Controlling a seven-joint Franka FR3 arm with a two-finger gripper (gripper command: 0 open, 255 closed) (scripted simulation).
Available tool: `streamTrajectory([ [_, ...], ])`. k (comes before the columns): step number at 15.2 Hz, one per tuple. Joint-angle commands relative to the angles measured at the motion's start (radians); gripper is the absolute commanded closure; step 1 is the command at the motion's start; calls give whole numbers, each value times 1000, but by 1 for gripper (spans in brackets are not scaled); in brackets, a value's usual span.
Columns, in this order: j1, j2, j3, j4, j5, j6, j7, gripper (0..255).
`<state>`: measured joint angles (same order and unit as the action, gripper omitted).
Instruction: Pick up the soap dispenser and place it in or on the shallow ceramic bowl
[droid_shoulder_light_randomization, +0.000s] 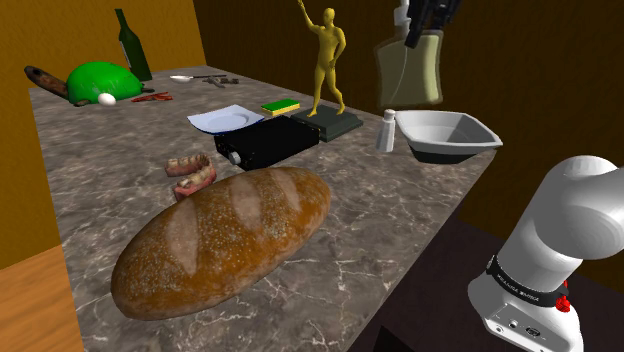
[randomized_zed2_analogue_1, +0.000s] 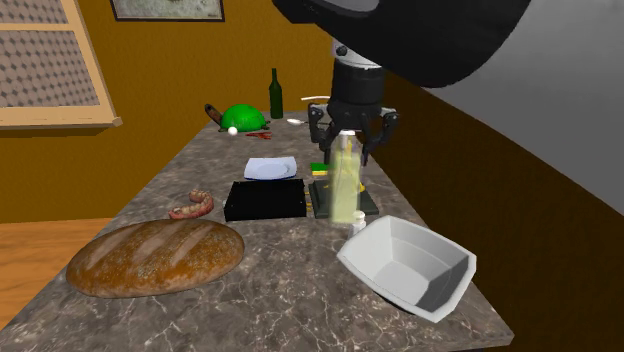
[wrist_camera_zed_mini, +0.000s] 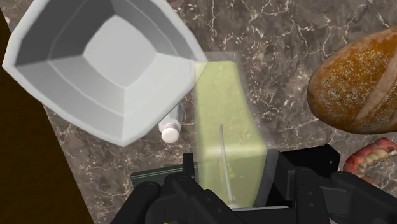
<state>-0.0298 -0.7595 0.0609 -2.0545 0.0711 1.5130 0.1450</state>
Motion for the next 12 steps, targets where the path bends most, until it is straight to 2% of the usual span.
streamTrajectory([
  [1, -6, -36, -40, -15, -19, -23, -42, 255],
  [12, -44, -162, -270, -33, -159, -130, -275, 255],
])
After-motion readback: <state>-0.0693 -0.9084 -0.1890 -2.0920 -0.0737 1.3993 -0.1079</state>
